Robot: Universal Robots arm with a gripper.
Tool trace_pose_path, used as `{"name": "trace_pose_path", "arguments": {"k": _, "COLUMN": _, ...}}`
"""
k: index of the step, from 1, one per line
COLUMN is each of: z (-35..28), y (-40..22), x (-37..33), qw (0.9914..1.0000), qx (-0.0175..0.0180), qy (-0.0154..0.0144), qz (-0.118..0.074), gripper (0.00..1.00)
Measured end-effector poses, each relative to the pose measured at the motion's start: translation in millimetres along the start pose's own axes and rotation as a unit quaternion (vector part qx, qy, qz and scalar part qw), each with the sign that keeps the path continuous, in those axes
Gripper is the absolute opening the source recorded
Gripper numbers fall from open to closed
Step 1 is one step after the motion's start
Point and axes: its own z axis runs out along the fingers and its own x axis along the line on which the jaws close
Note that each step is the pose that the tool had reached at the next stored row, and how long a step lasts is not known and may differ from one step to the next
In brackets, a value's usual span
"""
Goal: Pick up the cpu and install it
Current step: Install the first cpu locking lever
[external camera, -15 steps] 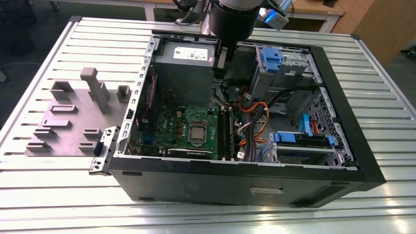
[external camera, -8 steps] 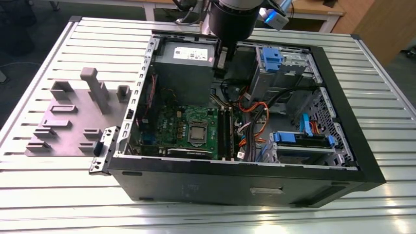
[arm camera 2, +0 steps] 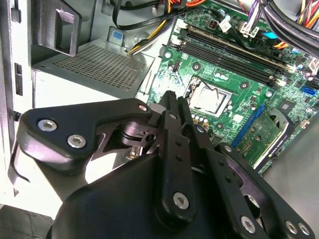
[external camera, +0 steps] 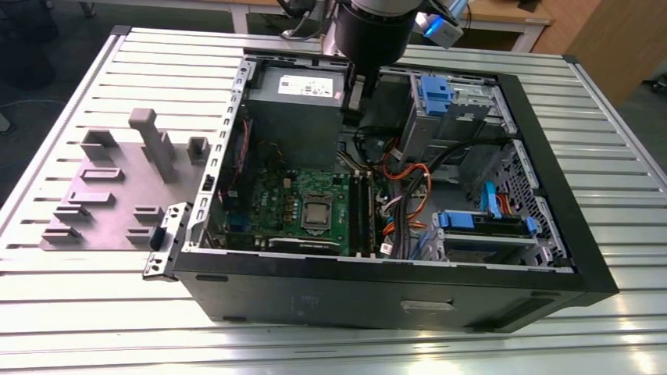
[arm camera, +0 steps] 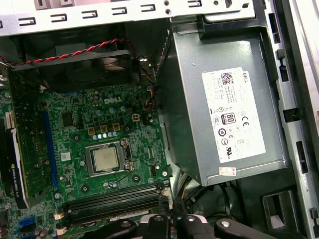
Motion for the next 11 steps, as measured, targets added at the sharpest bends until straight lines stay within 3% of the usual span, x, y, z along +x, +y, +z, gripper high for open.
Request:
{"name": "trace_pose_path", "arguments": {"k": 6, "z": -0.1, "y": 0.0, "x": 0.0, "qw": 1.0, "qx": 0.0, "qy": 0.0, "qz": 0.0, "gripper": 0.18}}
{"name": "trace_pose_path", "arguments": {"k": 7, "z": -0.2, "y": 0.0, "x": 0.0, "qw": 1.0, "qx": 0.0, "qy": 0.0, "qz": 0.0, "gripper": 0.1}}
{"name": "trace_pose_path", "arguments": {"k": 11, "z": -0.3, "y": 0.0, "x": 0.0, "qw": 1.0, "qx": 0.0, "qy": 0.0, "qz": 0.0, "gripper": 0.11}}
